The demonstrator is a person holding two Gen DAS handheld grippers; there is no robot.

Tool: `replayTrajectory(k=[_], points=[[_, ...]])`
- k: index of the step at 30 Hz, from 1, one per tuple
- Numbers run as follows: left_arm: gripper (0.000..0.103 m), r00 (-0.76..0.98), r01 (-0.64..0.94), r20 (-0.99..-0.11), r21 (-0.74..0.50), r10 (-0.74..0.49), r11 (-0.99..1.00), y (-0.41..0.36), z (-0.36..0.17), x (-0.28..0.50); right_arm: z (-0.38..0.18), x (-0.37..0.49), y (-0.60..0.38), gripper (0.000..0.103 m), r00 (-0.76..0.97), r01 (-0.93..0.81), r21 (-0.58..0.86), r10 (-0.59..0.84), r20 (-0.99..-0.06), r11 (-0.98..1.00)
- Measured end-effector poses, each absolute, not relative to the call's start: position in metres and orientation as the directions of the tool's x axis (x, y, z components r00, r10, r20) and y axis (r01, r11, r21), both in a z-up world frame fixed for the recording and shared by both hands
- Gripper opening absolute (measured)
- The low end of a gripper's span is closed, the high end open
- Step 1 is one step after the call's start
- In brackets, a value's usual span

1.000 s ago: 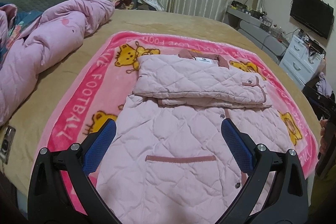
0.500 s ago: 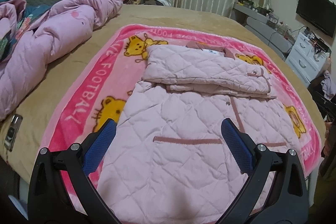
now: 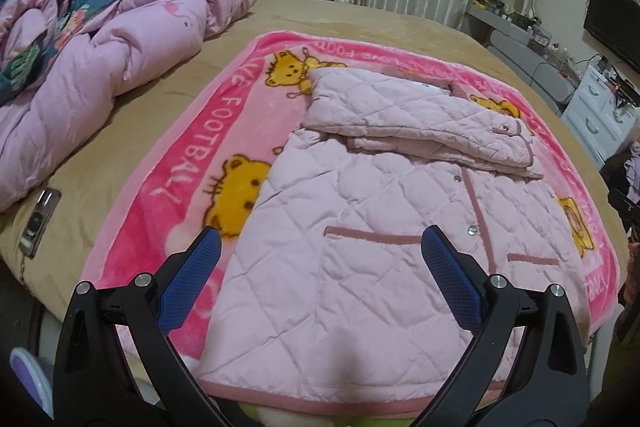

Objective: Fold large clothes
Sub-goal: 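Move both tools to the ribbed hem and close them on it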

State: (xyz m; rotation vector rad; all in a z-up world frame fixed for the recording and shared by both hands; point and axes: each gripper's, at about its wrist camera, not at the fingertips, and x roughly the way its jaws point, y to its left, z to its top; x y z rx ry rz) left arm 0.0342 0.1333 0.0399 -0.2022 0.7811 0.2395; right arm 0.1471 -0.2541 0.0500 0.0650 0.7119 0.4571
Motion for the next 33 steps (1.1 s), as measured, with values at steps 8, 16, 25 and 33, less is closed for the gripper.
replayTrajectory(k=[8,16,25,33], points=[[0.094,0.658,-0.322,-0.736,-0.084,0.159,0.943,0.145,0.027,0.022,0.045,0.139,-0.257,0.099,0.648,-0.396,0.202,0.429,-0.63,0.896],[0.094,0.629,-0.348,-0.764,-0.111,0.144,0.931,0.158,0.008,0.012,0.041,0.136,-0.259,0.099,0.628,-0.41,0.215,0.445,-0.638,0.887],[0.094,0.587,-0.378,-0.799,-0.129,0.13,0.917,0.176,-0.017,-0.003,0.029,0.127,-0.264,0.099,0.603,-0.422,0.2,0.438,-0.666,0.884],[0.094,0.561,-0.404,-0.822,-0.168,0.099,0.899,0.191,-0.039,-0.019,0.012,0.12,-0.269,0.099,0.574,-0.416,0.196,0.423,-0.7,0.888]])
